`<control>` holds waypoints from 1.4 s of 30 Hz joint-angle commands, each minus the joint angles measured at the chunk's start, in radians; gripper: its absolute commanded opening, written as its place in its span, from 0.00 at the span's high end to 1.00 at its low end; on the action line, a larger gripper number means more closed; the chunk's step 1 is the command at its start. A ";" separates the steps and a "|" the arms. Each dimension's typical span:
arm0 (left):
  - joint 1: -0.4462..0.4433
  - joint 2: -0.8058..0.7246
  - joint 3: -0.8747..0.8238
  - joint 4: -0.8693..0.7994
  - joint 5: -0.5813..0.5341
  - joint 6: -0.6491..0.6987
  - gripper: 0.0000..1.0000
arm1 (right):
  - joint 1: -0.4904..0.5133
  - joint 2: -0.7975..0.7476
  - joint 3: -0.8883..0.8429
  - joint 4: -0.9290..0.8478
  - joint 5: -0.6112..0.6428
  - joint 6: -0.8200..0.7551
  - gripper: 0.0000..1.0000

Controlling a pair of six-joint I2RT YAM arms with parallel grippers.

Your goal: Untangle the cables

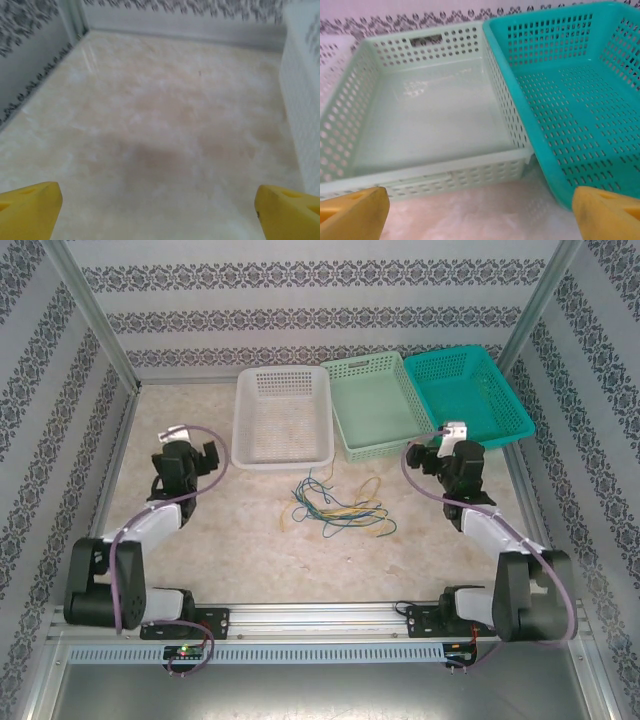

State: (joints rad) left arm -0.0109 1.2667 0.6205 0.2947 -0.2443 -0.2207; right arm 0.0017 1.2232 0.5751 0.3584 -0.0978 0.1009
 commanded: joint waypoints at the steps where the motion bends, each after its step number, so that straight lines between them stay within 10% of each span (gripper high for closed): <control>1: 0.011 -0.106 0.006 -0.304 -0.066 -0.209 0.00 | -0.002 -0.031 0.049 -0.272 -0.045 0.106 0.12; 16: -0.052 0.179 0.460 -0.630 0.522 -0.074 0.11 | 0.228 0.153 0.350 -0.600 -0.095 0.335 0.27; 33: -0.098 0.395 0.605 -0.709 0.502 -0.125 0.24 | 0.399 -0.061 0.192 -0.814 0.023 0.377 0.27; 42: -0.094 0.404 0.631 -0.778 0.350 -0.105 0.66 | 0.465 -0.140 0.068 -0.790 0.004 0.466 0.32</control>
State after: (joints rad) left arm -0.1047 1.6779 1.2293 -0.4259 0.1688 -0.3408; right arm 0.4564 1.0786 0.6750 -0.4465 -0.0948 0.5117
